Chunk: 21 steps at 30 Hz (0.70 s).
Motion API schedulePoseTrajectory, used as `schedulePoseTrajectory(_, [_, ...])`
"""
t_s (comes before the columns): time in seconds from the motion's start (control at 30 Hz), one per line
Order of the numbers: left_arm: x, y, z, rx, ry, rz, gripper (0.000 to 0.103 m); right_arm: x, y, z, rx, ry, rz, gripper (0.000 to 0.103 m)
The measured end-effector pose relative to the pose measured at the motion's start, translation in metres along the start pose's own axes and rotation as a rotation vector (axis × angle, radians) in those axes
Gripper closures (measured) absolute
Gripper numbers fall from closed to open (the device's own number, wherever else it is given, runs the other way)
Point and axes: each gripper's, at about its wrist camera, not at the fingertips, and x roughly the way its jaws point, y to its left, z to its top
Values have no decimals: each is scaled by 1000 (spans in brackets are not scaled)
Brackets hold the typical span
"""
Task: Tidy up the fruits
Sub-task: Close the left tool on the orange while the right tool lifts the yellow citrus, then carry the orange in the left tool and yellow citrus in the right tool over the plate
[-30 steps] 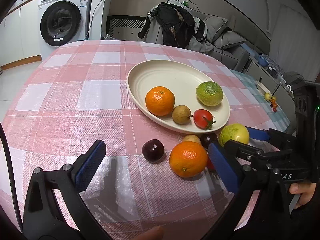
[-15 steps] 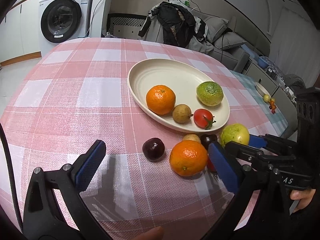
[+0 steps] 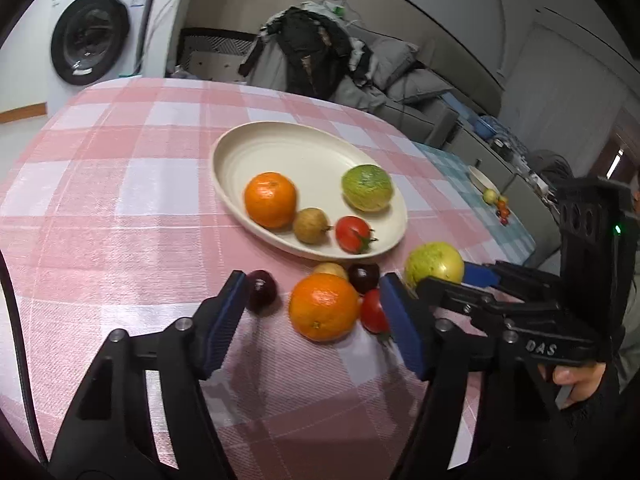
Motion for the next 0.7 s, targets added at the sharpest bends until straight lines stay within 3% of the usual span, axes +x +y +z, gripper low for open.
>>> schedulePoseTrajectory(0.2, [1,-15,-6,66,22,-31,55,-5,0,1,1,-12,2,51])
schedulePoseTrajectory(0.7, [19,-11,-9,69,92,12,57,-7,0,3,1,-19,5,51])
